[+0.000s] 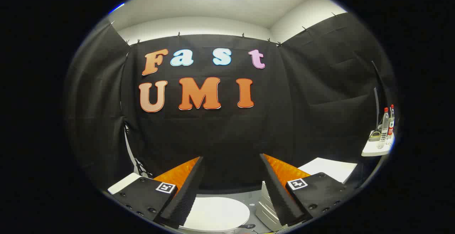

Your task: Open the toilet lid.

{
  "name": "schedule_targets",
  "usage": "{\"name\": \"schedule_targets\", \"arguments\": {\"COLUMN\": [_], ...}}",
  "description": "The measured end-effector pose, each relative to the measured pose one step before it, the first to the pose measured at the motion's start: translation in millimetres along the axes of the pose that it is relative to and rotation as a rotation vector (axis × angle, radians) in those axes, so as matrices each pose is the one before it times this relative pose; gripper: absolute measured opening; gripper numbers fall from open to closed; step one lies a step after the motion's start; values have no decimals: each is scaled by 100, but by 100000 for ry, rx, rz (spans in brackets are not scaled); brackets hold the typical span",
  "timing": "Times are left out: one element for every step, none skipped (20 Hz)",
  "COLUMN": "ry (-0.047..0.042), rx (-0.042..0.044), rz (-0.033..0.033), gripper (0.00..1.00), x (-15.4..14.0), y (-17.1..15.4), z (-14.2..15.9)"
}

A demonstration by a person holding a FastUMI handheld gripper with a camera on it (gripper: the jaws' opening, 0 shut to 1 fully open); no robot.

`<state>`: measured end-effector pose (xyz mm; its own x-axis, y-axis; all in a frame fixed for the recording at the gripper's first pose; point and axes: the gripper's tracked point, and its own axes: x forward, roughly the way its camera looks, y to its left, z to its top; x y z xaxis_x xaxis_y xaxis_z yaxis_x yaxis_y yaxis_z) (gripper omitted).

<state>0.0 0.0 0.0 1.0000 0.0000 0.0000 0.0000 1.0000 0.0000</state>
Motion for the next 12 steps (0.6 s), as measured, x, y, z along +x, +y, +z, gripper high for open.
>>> {"name": "schedule_targets", "arguments": {"ry": [-122, -152, -126, -87, -126, -63, -79, -95, 47, 102, 0, 56], "rx": [-283, -300, -205, -29, 60, 165, 153, 107, 102, 106, 45, -16], "rz": [-27, 110, 82, 79, 73, -98, -108, -192, -112, -16, -20, 60], "gripper": [98, 98, 98, 98, 98, 98, 98, 98, 98, 98, 98, 98], "x": [31, -19, 33, 65, -99, -66, 14, 14, 95, 7, 42, 64], "y": [-8, 73, 71, 37, -48, -91, -61, -90, -101, -64, -25, 16], "z": [182, 28, 24, 111, -50, -47, 92, -55, -4, -71, -14, -99]}}
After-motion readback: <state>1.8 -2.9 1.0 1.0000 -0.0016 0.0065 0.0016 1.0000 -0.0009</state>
